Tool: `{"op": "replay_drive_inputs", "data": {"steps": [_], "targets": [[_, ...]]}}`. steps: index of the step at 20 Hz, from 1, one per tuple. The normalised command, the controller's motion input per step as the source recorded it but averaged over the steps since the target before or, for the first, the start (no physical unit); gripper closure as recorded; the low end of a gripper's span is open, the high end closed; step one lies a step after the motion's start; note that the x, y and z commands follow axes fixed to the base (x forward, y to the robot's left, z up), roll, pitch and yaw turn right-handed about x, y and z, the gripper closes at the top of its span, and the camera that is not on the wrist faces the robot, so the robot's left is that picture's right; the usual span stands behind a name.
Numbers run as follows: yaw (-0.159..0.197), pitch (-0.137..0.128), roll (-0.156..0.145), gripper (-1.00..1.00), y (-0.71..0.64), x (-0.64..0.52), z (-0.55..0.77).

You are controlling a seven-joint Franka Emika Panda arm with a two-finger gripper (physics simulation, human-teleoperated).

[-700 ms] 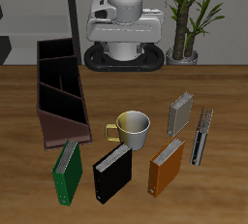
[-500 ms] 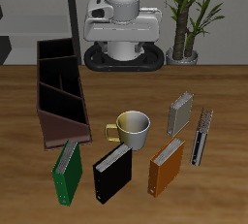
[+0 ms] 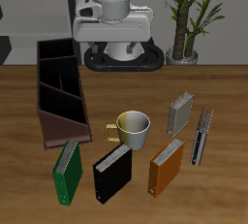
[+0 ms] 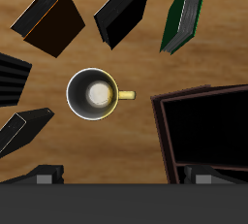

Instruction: Place the orange book into the right desk caddy's back compartment

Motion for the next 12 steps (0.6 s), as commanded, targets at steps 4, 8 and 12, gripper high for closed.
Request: {"op": "replay_drive_inputs", "data": {"steps": [4, 8, 12], "targets": [[0.006, -0.02, 0.005, -1.0, -0.21, 0.3, 0.09], [-0.09, -0.009, -0.074, -1.0, -0.2, 0.29, 0.11], [-0.05, -0.025, -0.054, -1.0, 0.1, 0.22, 0.13]]}}
